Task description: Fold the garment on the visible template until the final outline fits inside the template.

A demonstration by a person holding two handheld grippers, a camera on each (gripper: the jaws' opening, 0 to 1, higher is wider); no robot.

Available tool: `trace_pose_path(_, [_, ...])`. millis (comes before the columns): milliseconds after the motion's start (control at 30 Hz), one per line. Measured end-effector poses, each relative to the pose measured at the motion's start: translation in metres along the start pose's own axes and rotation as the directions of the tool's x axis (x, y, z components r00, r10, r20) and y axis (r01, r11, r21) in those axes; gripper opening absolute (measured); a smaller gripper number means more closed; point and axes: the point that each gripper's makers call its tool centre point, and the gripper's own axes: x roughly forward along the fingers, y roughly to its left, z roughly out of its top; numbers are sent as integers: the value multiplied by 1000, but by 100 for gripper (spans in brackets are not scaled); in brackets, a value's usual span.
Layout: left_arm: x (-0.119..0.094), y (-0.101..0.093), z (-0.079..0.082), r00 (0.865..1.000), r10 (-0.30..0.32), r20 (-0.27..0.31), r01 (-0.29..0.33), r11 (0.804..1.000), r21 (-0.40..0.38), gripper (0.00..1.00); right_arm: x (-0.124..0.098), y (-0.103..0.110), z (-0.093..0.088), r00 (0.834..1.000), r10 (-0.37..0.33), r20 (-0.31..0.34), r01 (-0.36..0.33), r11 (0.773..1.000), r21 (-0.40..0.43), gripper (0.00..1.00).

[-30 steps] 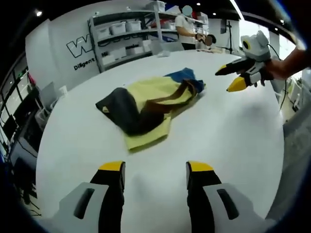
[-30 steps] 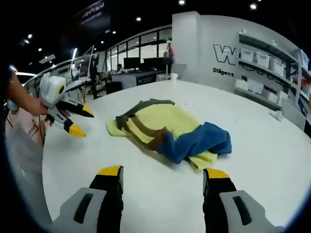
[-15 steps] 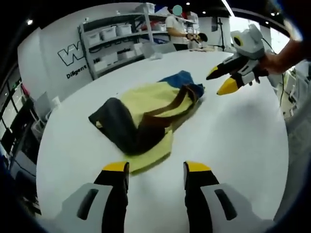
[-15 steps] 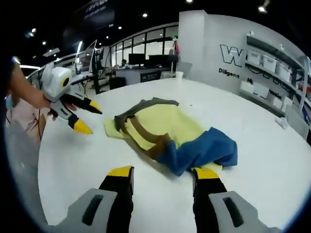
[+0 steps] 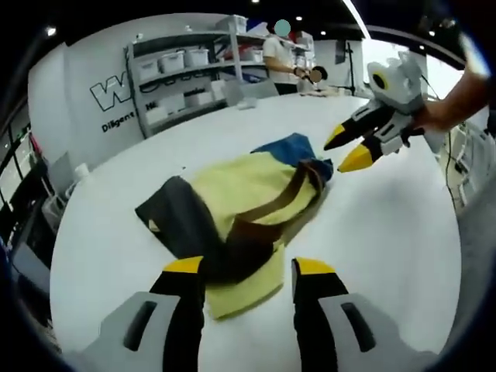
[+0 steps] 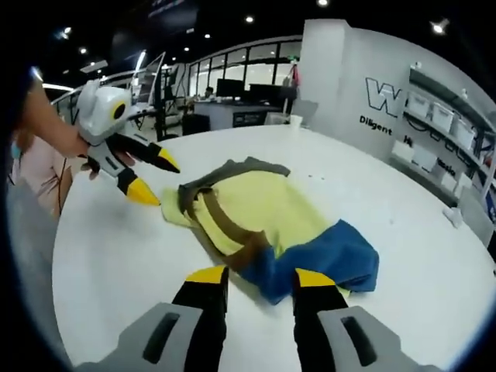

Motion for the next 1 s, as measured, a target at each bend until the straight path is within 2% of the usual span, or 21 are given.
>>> trace_pose_path(133, [7, 3, -2, 1000, -10, -21, 11, 1000, 29, 40, 6, 2, -4, 999, 9, -32, -10, 1000, -30, 26])
trace_pose_path(233, [13, 5, -2, 999, -26, -30, 27, 1000, 13, 39, 8, 2, -6, 999, 15, -45, -17, 999, -44, 27])
trace_pose_path(367, [21, 7, 0, 998, -39, -51, 39, 999, 0, 34, 9, -4, -8, 998, 16, -59, -18, 999, -32, 26])
trace_pose_path(500, [30, 11, -7, 994, -45, -97, 44, 999, -19, 31, 12, -7, -13, 997, 12, -81, -13, 1000, -20, 20])
trace_pose_path(533, [31, 12, -11, 992, -39, -118, 39, 999, -1, 32, 13, -8, -13, 996, 10, -84, -12, 1000, -14, 20])
trace_pose_path(600, [34, 12, -13, 992, -38, -123, 40, 999, 14, 33, 17, -9, -13, 996, 16, -93, -15, 1000, 14, 17])
trace_pose_path(700, [35, 10, -14, 991, -57, -125, 58, 998, 2, 28, 22, -8, -14, 994, 26, -102, -22, 999, 44, 14])
trace_pose_path(733, [36, 9, -14, 990, -66, -128, 67, 998, 0, 27, 24, -6, -17, 992, 39, -123, -33, 998, 51, 11])
trace_pose_path(800, [37, 6, -17, 987, -74, -142, 75, 997, 6, 23, 25, -3, -19, 989, 48, -141, -42, 998, 45, 0])
trace_pose_path(1000, [36, 0, -27, 978, -98, -182, 102, 995, 8, 7, 22, 6, -32, 979, 79, -187, -65, 994, 83, 0])
